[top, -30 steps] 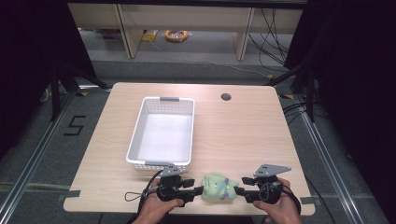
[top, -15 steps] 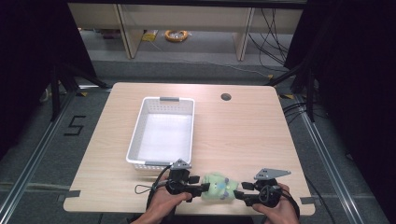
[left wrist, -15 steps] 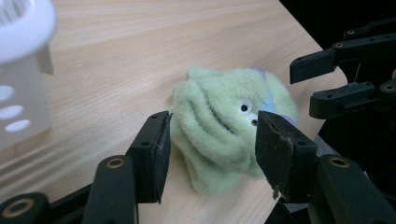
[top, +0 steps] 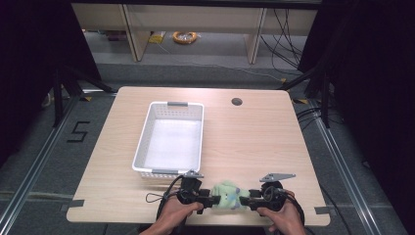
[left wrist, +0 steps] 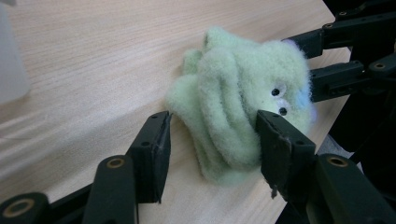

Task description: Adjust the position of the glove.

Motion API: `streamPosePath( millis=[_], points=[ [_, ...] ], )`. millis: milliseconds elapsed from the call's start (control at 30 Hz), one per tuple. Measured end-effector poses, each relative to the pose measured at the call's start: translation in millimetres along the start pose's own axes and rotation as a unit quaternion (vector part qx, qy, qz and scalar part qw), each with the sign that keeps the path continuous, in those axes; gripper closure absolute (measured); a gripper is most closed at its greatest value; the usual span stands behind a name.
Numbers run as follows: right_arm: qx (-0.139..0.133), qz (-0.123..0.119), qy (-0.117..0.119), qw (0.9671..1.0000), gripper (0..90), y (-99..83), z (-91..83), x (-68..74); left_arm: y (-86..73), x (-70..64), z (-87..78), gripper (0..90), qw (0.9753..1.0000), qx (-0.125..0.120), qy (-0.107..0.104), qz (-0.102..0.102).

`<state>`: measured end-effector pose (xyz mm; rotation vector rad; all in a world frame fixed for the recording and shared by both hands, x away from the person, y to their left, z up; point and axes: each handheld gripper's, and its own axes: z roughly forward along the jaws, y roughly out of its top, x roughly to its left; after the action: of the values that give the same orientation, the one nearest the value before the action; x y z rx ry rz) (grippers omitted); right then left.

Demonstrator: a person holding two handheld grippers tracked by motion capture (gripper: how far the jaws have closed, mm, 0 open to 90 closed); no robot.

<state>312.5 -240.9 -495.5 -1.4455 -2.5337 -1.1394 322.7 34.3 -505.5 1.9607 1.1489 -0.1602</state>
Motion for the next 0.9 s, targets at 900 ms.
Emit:
streamPosePath(
  millis=[900],
  points=[
    [-0.018, -0.013, 0.056, 0.9982, 73.0, -3.3, 10.1, -3.2, -5.4, -4.3, 6.1, 72.8, 0.9983, 0.006, -0.041, 0.040]
  ],
)
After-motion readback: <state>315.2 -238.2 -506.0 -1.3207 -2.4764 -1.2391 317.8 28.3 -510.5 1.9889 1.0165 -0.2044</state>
